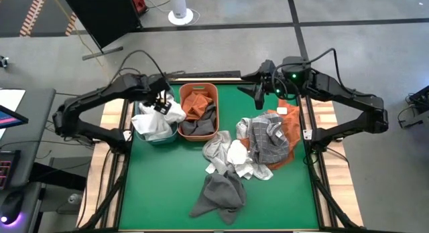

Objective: Sort towels by color in basket
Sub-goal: Put the white towel into the blue bin

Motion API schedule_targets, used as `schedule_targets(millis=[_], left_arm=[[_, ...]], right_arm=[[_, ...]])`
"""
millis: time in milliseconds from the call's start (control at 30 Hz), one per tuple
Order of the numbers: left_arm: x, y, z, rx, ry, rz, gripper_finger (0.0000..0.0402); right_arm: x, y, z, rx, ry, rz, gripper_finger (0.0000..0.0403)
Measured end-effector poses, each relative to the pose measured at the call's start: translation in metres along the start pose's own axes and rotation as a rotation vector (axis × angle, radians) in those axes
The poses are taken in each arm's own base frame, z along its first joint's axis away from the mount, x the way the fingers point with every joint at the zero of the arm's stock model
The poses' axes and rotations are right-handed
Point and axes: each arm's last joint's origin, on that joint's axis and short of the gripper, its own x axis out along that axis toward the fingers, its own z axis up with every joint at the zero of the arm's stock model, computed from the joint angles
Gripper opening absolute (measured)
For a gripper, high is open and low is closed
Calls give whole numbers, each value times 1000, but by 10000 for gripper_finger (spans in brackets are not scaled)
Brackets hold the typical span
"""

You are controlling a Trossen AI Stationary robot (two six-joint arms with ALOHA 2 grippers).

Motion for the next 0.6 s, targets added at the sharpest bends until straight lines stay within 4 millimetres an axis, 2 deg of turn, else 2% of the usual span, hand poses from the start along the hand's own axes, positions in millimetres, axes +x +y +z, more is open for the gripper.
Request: schedule_targets(millis=[133, 233, 300, 433, 600], left_arm=[[-25, -12, 14, 166, -144, -206, 220], [-27, -26, 19, 309, -237, -323, 220], [-18, -35, 20, 380, -238, -332, 220], [10, -48, 18, 496, -134, -341, 220], [32, -66, 13, 727, -28, -362, 220]], right_arm=[[0, 0, 0, 0, 4, -1, 246], [0, 0, 0, -7, 2, -1, 246], [0, 0, 0, -7, 2, -1, 246], [0, 1, 0, -3, 2, 4, 246], [0, 3, -1, -4, 2, 13, 246]])
